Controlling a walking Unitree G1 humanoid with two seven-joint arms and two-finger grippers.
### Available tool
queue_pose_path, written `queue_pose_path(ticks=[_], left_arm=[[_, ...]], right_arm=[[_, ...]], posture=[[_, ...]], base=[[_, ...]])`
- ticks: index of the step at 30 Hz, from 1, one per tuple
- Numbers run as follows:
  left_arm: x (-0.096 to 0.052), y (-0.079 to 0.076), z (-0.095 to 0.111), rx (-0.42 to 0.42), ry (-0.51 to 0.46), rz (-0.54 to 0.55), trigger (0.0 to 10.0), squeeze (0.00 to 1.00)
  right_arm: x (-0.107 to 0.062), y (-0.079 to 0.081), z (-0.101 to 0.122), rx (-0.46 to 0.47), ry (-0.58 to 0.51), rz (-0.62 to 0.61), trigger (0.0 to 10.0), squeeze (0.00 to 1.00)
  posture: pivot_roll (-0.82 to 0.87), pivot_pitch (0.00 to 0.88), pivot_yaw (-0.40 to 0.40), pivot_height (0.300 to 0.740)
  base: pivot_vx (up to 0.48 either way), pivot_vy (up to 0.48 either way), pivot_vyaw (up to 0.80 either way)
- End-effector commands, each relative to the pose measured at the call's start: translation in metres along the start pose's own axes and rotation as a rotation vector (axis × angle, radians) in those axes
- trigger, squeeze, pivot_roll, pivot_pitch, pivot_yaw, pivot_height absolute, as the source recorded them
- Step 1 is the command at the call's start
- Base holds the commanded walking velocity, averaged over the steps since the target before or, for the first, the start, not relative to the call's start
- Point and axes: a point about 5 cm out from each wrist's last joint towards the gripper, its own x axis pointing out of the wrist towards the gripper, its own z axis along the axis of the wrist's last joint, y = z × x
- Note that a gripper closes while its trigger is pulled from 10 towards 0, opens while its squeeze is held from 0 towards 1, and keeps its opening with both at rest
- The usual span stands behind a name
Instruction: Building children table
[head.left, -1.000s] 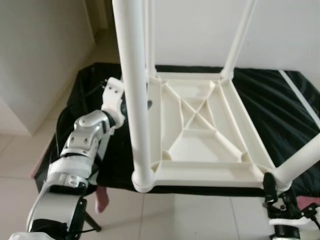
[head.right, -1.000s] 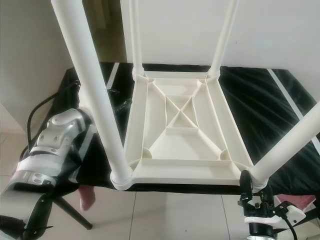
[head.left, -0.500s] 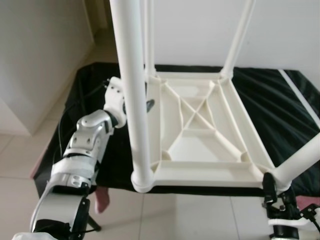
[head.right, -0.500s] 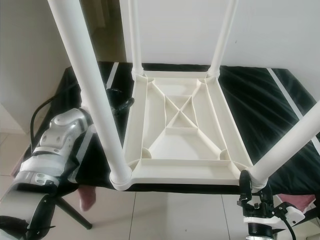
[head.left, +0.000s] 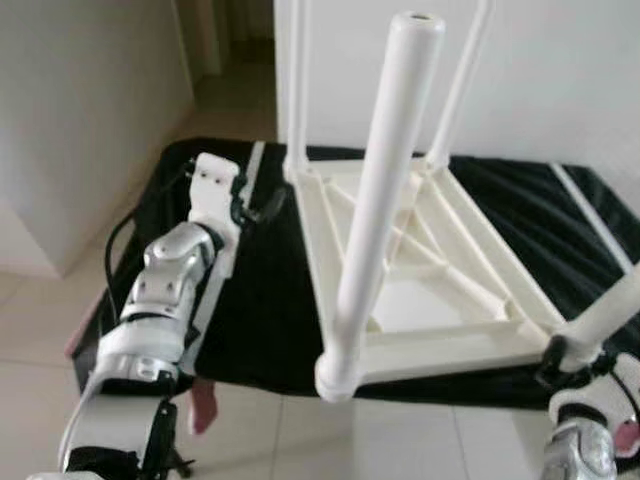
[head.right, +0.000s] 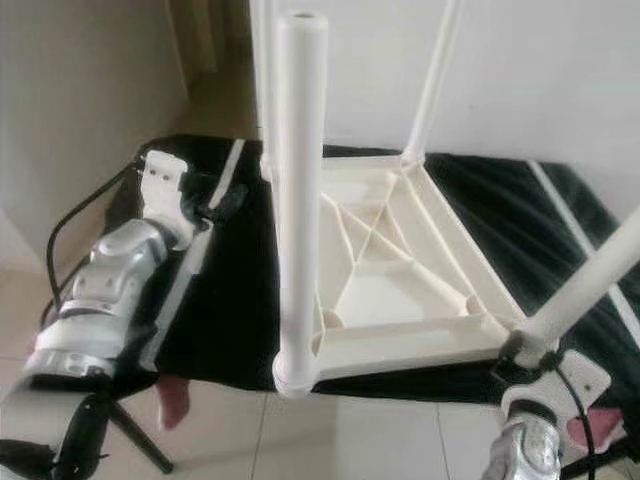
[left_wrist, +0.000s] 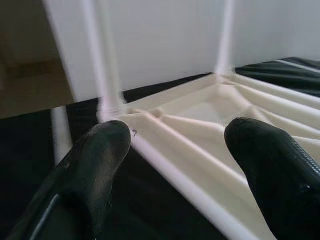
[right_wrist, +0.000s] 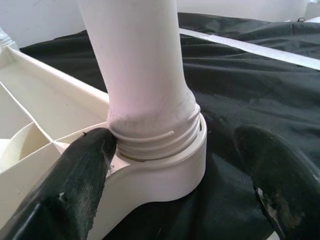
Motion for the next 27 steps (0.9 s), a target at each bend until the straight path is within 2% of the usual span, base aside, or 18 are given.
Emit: queue_pose_path(ticks=[1, 27], left_arm=[[0.0024, -0.0033, 0.0006, 0.006, 0.003, -0.014, 10.0, 0.00], [0.0024, -0.0033, 0.0006, 0.006, 0.003, -0.014, 10.0, 0.00]], right_arm=[[-0.0738, 0.1358, 0.1364, 0.021, -0.614, 0.751, 10.0, 0.00], [-0.0738, 0.1358, 0.1364, 0.021, -0.614, 0.751, 10.0, 0.00]], posture=[[-0.05, 0.065, 0.010, 0.740], [-0.05, 0.065, 0.010, 0.740]], base=[[0.000, 0.000, 0.00], [0.000, 0.000, 0.00]])
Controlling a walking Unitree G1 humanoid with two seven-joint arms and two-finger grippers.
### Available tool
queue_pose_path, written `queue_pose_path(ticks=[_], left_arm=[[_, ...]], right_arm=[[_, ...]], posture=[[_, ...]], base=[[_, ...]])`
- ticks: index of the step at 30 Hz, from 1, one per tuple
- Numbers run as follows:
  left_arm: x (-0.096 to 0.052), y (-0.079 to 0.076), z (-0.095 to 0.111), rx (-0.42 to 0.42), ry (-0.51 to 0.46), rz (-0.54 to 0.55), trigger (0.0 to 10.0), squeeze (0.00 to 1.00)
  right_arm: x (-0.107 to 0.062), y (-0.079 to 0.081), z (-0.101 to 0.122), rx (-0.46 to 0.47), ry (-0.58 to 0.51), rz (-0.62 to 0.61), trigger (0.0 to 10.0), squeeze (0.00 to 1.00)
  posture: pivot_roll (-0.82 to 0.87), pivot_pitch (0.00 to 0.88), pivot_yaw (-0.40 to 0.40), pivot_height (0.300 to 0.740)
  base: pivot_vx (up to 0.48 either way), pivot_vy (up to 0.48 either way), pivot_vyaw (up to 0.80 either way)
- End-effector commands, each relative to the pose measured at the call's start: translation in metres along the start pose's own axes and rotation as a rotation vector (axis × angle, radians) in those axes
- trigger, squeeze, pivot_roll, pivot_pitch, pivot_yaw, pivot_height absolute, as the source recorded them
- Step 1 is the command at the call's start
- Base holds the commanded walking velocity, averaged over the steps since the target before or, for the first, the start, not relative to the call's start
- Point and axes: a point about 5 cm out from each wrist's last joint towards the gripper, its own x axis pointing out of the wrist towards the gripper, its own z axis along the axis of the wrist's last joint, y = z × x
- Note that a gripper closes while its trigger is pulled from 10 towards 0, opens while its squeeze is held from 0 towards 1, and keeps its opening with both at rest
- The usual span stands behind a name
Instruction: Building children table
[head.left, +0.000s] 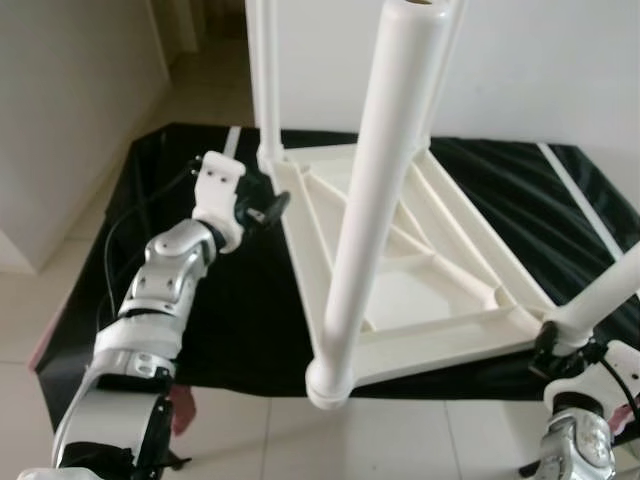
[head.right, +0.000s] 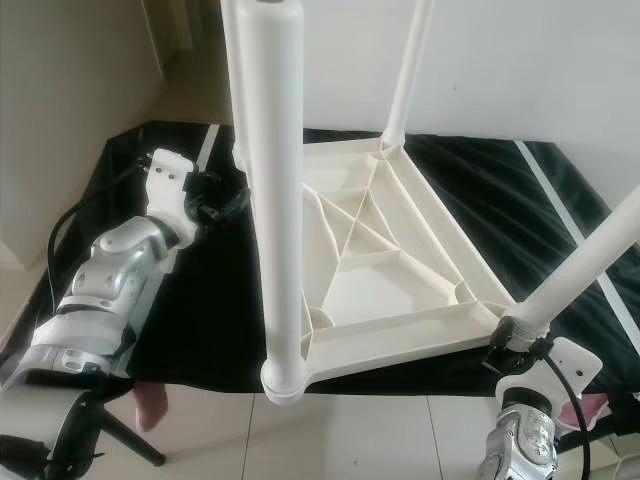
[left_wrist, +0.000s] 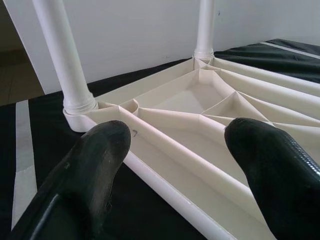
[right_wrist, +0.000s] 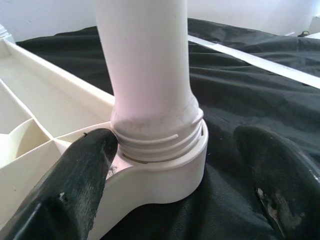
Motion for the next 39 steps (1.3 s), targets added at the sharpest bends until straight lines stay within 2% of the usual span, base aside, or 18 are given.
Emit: queue_pose_path(ticks=[1, 20, 21, 22, 23, 24, 25, 27, 31, 34, 39], left_arm=[[0.001, -0.001, 0.001, 0.006, 0.002, -0.005, 10.0, 0.00], [0.001, -0.001, 0.001, 0.006, 0.002, -0.005, 10.0, 0.00], [0.001, -0.001, 0.001, 0.007, 0.001, -0.004, 10.0, 0.00], [0.008, -0.005, 0.004, 0.008, 0.002, -0.044, 10.0, 0.00], [0.008, -0.005, 0.004, 0.008, 0.002, -0.044, 10.0, 0.00], [0.013, -0.009, 0.007, 0.009, 0.003, -0.074, 10.0, 0.00], [0.013, -0.009, 0.007, 0.009, 0.003, -0.074, 10.0, 0.00], [0.018, -0.013, 0.010, 0.014, 0.006, -0.109, 10.0, 0.00], [0.019, -0.014, 0.010, 0.017, 0.007, -0.123, 10.0, 0.00], [0.019, -0.014, 0.010, 0.017, 0.007, -0.123, 10.0, 0.00], [0.025, -0.020, 0.013, 0.027, 0.006, -0.156, 10.0, 0.00]], right_arm=[[-0.049, 0.119, 0.121, 0.067, -0.544, 0.606, 10.0, 0.00], [-0.049, 0.119, 0.121, 0.067, -0.544, 0.606, 10.0, 0.00], [-0.049, 0.120, 0.121, 0.069, -0.547, 0.610, 10.0, 0.00], [-0.068, 0.113, 0.115, 0.030, -0.524, 0.599, 10.0, 0.00], [-0.068, 0.113, 0.115, 0.030, -0.524, 0.599, 10.0, 0.00], [-0.084, 0.108, 0.111, 0.013, -0.501, 0.594, 10.0, 0.00], [-0.084, 0.108, 0.111, 0.013, -0.501, 0.594, 10.0, 0.00], [-0.105, 0.101, 0.106, 0.002, -0.459, 0.624, 10.0, 0.00], [-0.111, 0.099, 0.102, -0.011, -0.437, 0.686, 10.0, 0.00], [-0.111, 0.099, 0.102, -0.011, -0.437, 0.686, 10.0, 0.00], [-0.112, 0.105, 0.101, -0.010, -0.408, 0.796, 10.0, 0.00]], posture=[[-0.05, 0.065, 0.010, 0.740], [-0.05, 0.065, 0.010, 0.740], [-0.05, 0.000, 0.000, 0.740], [-0.12, 0.000, 0.000, 0.740], [-0.12, 0.000, 0.000, 0.740], [-0.12, 0.000, 0.000, 0.740], [-0.12, 0.000, 0.000, 0.740], [-0.13, 0.000, 0.000, 0.740], [-0.14, 0.000, 0.000, 0.740], [-0.14, 0.000, 0.000, 0.740], [-0.14, 0.000, 0.000, 0.740]], base=[[0.000, 0.000, 0.00], [0.000, 0.000, 0.00], [0.000, 0.000, 0.00], [0.000, 0.000, 0.00], [0.000, 0.000, 0.00], [0.000, 0.000, 0.00], [0.000, 0.000, 0.00], [0.000, 0.000, 0.00], [0.000, 0.000, 0.00], [0.000, 0.000, 0.00], [0.000, 0.000, 0.00]])
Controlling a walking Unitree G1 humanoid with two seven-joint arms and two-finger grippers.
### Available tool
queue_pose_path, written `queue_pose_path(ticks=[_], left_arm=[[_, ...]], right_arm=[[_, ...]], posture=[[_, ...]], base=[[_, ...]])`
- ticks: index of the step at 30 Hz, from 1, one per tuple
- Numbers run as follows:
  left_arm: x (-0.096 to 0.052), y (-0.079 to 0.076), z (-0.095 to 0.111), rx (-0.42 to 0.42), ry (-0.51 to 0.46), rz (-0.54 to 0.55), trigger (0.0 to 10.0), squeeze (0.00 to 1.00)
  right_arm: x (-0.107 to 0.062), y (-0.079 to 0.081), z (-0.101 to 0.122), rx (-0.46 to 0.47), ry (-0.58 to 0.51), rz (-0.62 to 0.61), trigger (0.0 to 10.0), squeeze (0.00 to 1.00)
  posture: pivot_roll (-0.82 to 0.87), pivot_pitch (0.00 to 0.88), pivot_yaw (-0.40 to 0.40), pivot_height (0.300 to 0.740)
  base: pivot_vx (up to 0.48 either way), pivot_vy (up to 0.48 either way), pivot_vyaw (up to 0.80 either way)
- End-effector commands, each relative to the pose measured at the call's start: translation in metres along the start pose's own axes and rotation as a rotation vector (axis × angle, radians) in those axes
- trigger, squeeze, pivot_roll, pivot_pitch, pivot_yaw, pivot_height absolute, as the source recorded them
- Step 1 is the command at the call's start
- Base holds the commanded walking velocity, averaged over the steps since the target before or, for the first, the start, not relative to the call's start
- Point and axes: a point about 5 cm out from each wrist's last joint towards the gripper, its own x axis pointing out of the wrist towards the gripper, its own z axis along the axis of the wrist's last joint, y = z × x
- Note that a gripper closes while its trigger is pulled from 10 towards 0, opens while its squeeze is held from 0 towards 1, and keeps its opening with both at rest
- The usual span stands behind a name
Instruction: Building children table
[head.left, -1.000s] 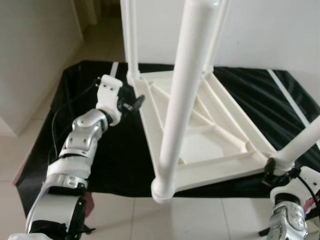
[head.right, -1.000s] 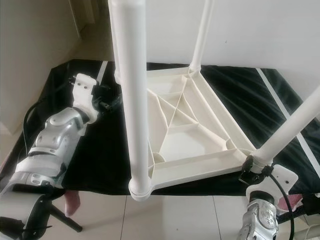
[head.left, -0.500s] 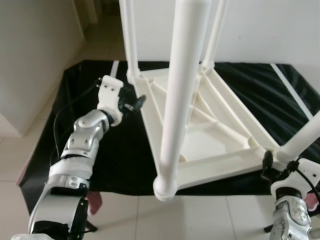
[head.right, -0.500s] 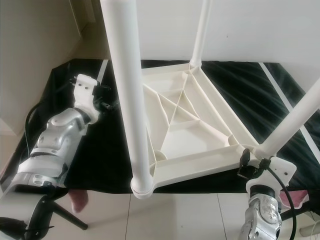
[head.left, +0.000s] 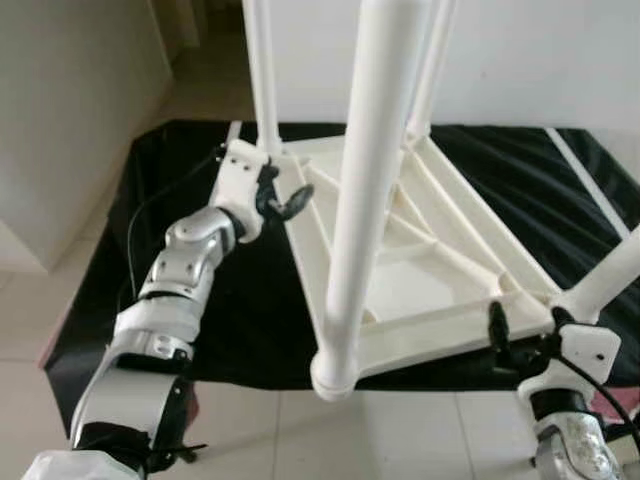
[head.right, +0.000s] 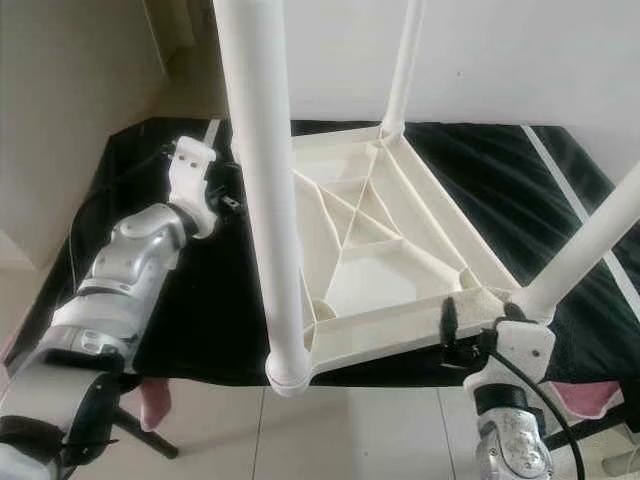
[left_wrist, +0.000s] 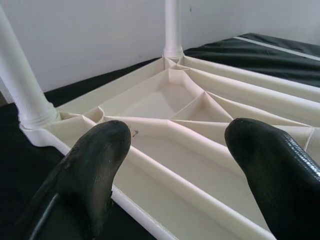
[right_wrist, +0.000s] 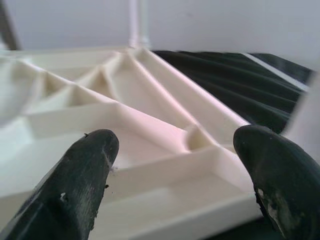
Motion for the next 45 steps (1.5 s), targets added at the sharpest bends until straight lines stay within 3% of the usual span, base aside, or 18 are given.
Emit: queue_pose_path(ticks=[1, 3, 8, 12, 13, 17, 24, 35, 39, 40, 42, 43, 44, 45], left_arm=[[0.004, -0.004, 0.003, 0.031, 0.007, -0.054, 10.0, 0.00], [0.005, -0.004, 0.003, 0.034, 0.007, -0.058, 10.0, 0.00], [0.002, -0.007, 0.001, 0.030, -0.001, -0.053, 10.0, 0.00], [-0.001, -0.007, -0.003, 0.017, 0.000, -0.033, 10.0, 0.00], [-0.003, -0.006, -0.005, 0.012, 0.001, -0.019, 10.0, 0.00], [-0.007, -0.003, -0.008, -0.001, 0.002, 0.014, 10.0, 0.00], [-0.022, 0.008, -0.015, -0.046, -0.034, 0.217, 10.0, 0.00], [-0.036, 0.012, -0.017, -0.044, -0.066, 0.324, 10.0, 0.00], [-0.048, 0.016, -0.015, -0.032, -0.107, 0.382, 10.0, 0.00], [-0.059, 0.014, -0.021, -0.004, -0.113, 0.387, 10.0, 0.00], [-0.059, 0.014, -0.021, -0.004, -0.113, 0.387, 10.0, 0.00], [-0.072, 0.010, -0.027, 0.031, -0.108, 0.372, 10.0, 0.00], [-0.072, 0.010, -0.027, 0.031, -0.108, 0.372, 10.0, 0.00], [-0.083, 0.007, -0.031, 0.060, -0.099, 0.359, 10.0, 0.00]], right_arm=[[-0.023, 0.060, 0.075, 0.083, -0.296, 0.328, 10.0, 0.00], [-0.022, 0.060, 0.076, 0.081, -0.297, 0.330, 10.0, 0.00], [0.012, 0.057, 0.080, 0.046, -0.307, 0.310, 10.0, 0.00], [0.023, 0.056, 0.078, 0.031, -0.303, 0.290, 10.0, 0.00], [0.027, 0.055, 0.078, 0.030, -0.301, 0.279, 10.0, 0.00], [0.034, 0.053, 0.078, 0.029, -0.299, 0.258, 10.0, 0.00], [0.057, 0.055, 0.070, 0.065, -0.256, 0.181, 10.0, 0.00], [0.065, 0.059, 0.071, 0.074, -0.266, 0.167, 10.0, 0.00], [0.065, 0.058, 0.068, 0.066, -0.247, 0.162, 10.0, 0.00], [0.065, 0.057, 0.064, 0.066, -0.220, 0.153, 10.0, 0.00], [0.065, 0.057, 0.064, 0.066, -0.220, 0.153, 10.0, 0.00], [0.063, 0.057, 0.059, 0.059, -0.200, 0.167, 10.0, 0.00], [0.063, 0.057, 0.059, 0.059, -0.200, 0.167, 10.0, 0.00], [0.061, 0.056, 0.056, 0.055, -0.185, 0.178, 10.0, 0.00]], posture=[[-0.14, 0.000, 0.000, 0.740], [-0.14, 0.000, 0.000, 0.740], [-0.11, 0.000, 0.000, 0.740], [-0.10, 0.000, 0.000, 0.740], [-0.09, 0.092, 0.100, 0.740], [-0.08, 0.091, 0.081, 0.740], [-0.04, 0.093, 0.051, 0.740], [-0.03, 0.093, 0.043, 0.740], [-0.03, 0.095, 0.037, 0.740], [-0.04, 0.091, 0.030, 0.740], [-0.04, 0.091, 0.030, 0.740], [-0.03, 0.088, 0.017, 0.740], [-0.03, 0.088, 0.017, 0.740], [-0.02, 0.082, 0.004, 0.740]], base=[[0.000, 0.000, 0.00], [0.000, 0.000, 0.00], [0.000, 0.000, 0.00], [0.000, 0.000, 0.00], [0.000, 0.000, 0.00], [0.000, 0.000, 0.00], [0.000, 0.000, 0.00], [0.000, 0.000, 0.00], [0.000, 0.000, 0.00], [0.000, 0.000, 0.00], [0.000, 0.000, 0.00], [0.000, 0.000, 0.00], [0.000, 0.000, 0.00], [0.000, 0.000, 0.00]])
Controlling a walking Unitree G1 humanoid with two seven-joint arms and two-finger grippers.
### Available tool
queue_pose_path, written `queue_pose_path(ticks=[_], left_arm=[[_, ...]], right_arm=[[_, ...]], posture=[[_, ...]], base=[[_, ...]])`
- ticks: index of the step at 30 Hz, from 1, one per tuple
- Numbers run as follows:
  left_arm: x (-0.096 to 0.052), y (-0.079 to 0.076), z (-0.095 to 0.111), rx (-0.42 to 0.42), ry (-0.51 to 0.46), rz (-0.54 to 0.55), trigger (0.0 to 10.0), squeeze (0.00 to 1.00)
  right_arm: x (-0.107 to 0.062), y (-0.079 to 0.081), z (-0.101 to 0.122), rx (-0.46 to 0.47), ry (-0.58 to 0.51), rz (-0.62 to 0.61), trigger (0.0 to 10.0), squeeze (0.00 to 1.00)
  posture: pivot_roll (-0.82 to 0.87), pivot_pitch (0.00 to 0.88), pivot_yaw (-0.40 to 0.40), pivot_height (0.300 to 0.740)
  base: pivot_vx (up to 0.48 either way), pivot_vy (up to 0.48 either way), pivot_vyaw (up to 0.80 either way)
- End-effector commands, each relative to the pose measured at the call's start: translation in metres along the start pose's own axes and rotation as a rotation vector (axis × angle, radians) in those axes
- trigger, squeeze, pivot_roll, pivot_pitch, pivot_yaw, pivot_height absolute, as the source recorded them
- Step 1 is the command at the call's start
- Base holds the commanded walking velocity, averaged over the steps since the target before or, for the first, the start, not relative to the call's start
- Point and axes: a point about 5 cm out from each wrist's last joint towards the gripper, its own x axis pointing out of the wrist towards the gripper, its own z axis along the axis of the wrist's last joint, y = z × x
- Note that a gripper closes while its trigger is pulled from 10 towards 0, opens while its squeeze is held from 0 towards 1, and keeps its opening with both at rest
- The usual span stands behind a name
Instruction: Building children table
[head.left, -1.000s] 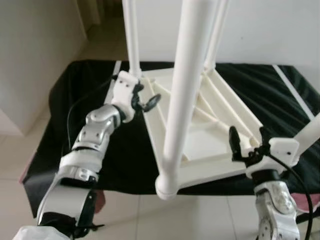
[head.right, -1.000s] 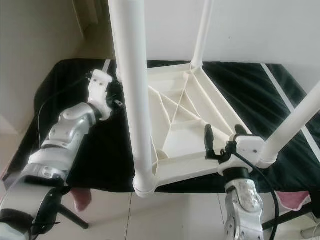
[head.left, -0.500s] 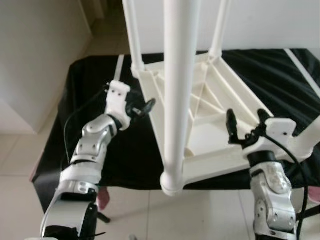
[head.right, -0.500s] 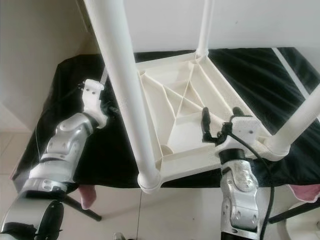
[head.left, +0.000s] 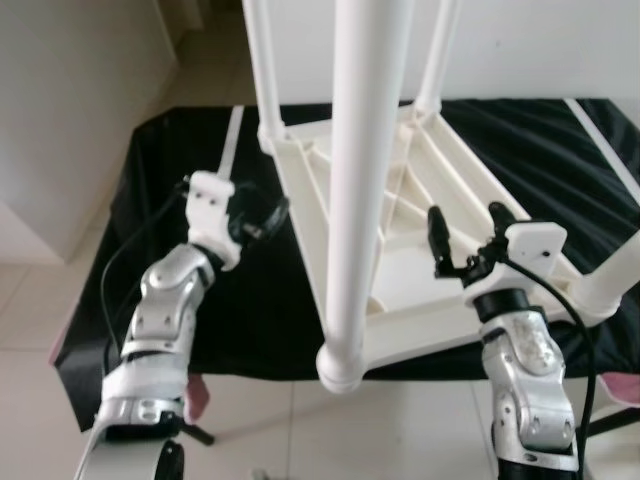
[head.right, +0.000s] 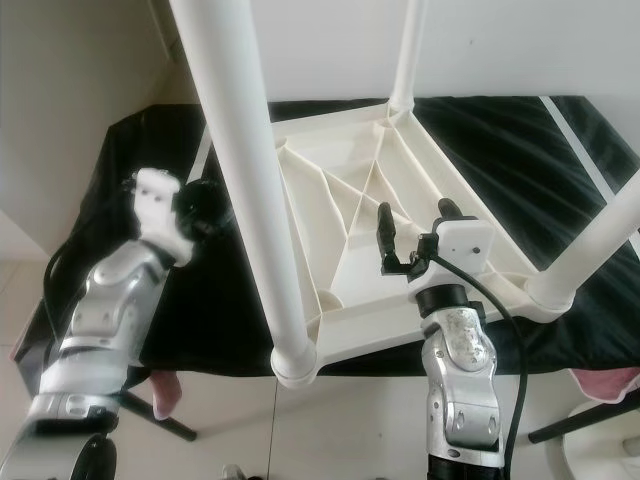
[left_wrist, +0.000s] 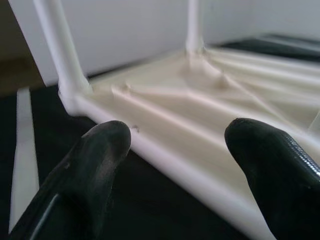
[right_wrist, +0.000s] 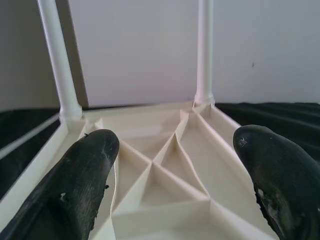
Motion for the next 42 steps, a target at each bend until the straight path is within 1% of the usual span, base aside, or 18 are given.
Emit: queue_pose_path(ticks=[1, 2, 5, 6, 7, 9, 11, 13, 14, 17, 20, 22, 23, 27, 29, 36, 37, 42], left_arm=[[-0.008, 0.012, 0.000, 0.030, 0.001, 0.229, 10.0, 0.00], [-0.017, 0.011, -0.001, 0.052, 0.006, 0.232, 10.0, 0.00], [-0.021, 0.009, -0.003, 0.049, 0.011, 0.267, 10.0, 0.00], [-0.022, 0.007, -0.005, 0.023, 0.013, 0.293, 10.0, 0.00], [-0.022, 0.007, -0.005, 0.023, 0.013, 0.293, 10.0, 0.00], [-0.023, 0.000, -0.010, -0.039, 0.021, 0.326, 10.0, 0.00], [-0.023, 0.000, -0.010, -0.039, 0.021, 0.326, 10.0, 0.00], [-0.021, -0.007, -0.012, -0.076, 0.021, 0.339, 10.0, 0.00], [-0.021, -0.007, -0.012, -0.076, 0.021, 0.339, 10.0, 0.00], [-0.018, -0.016, -0.012, -0.077, 0.037, 0.347, 10.0, 0.00], [-0.018, -0.018, -0.013, -0.097, 0.043, 0.353, 10.0, 0.00], [-0.018, -0.021, -0.013, -0.092, 0.054, 0.356, 10.0, 0.00], [-0.016, -0.024, -0.015, -0.078, 0.073, 0.354, 10.0, 0.00], [-0.014, -0.025, -0.017, -0.058, 0.108, 0.353, 10.0, 0.00], [-0.012, -0.027, -0.020, -0.101, 0.120, 0.343, 10.0, 0.00], [-0.007, -0.030, -0.018, -0.100, 0.108, 0.354, 10.0, 0.00], [-0.005, -0.030, -0.017, -0.089, 0.099, 0.359, 10.0, 0.00], [-0.001, -0.033, -0.018, -0.089, 0.093, 0.347, 10.0, 0.00]], right_arm=[[-0.003, 0.000, -0.003, -0.006, 0.020, 0.009, 10.0, 0.00], [-0.006, 0.000, -0.006, -0.009, 0.038, 0.020, 10.0, 0.00], [-0.008, -0.001, -0.012, -0.022, 0.061, 0.024, 10.0, 0.00], [-0.010, -0.001, -0.016, -0.027, 0.079, 0.020, 10.0, 0.00], [-0.010, -0.001, -0.016, -0.027, 0.079, 0.020, 10.0, 0.00], [-0.008, -0.001, -0.021, -0.013, 0.102, 0.011, 10.0, 0.00], [-0.008, -0.001, -0.021, -0.013, 0.102, 0.011, 10.0, 0.00], [-0.003, 0.002, -0.023, 0.006, 0.099, 0.007, 10.0, 0.00], [-0.003, 0.002, -0.023, 0.006, 0.099, 0.007, 10.0, 0.00], [0.002, 0.005, -0.028, 0.051, 0.145, -0.009, 10.0, 0.00], [0.003, 0.006, -0.031, 0.056, 0.161, -0.024, 10.0, 0.00], [0.003, 0.006, -0.032, 0.047, 0.169, -0.018, 10.0, 0.00], [0.003, 0.006, -0.035, 0.035, 0.202, -0.028, 10.0, 0.00], [0.004, 0.003, -0.036, -0.013, 0.191, -0.068, 10.0, 0.00], [0.005, 0.000, -0.036, -0.018, 0.195, -0.076, 10.0, 0.00], [0.004, -0.003, -0.035, -0.071, 0.204, -0.105, 10.0, 0.00], [0.005, -0.003, -0.035, -0.071, 0.205, -0.101, 10.0, 0.00], [0.007, 0.003, -0.035, -0.101, 0.190, -0.052, 10.0, 0.00]], posture=[[-0.02, 0.082, 0.004, 0.740], [-0.01, 0.081, -0.001, 0.740], [0.01, 0.079, -0.015, 0.740], [0.01, 0.079, -0.015, 0.740], [0.01, 0.079, -0.015, 0.740], [0.02, 0.074, -0.020, 0.740], [0.02, 0.074, -0.020, 0.740], [0.03, 0.069, -0.026, 0.740], [0.03, 0.069, -0.026, 0.740], [0.03, 0.066, -0.030, 0.740], [0.03, 0.066, -0.030, 0.740], [0.02, 0.064, -0.029, 0.740], [0.01, 0.061, -0.024, 0.740], [0.01, 0.058, -0.021, 0.740], [-0.01, 0.055, -0.017, 0.740], [-0.02, 0.047, -0.017, 0.740], [-0.02, 0.042, -0.018, 0.740], [-0.02, 0.026, -0.024, 0.740]], base=[[0.000, 0.000, 0.00], [0.000, 0.000, 0.00], [0.000, 0.000, 0.00], [0.000, 0.000, 0.00], [0.000, 0.000, 0.00], [0.000, 0.000, 0.00], [0.000, 0.000, 0.00], [0.000, 0.000, 0.00], [0.000, 0.000, 0.00], [0.000, 0.000, 0.00], [0.000, 0.000, 0.00], [0.000, 0.000, 0.00], [0.000, 0.000, 0.00], [0.000, 0.000, 0.00], [0.000, 0.000, 0.00], [0.000, 0.000, 0.00], [0.000, 0.000, 0.00], [0.000, 0.000, 0.00]])
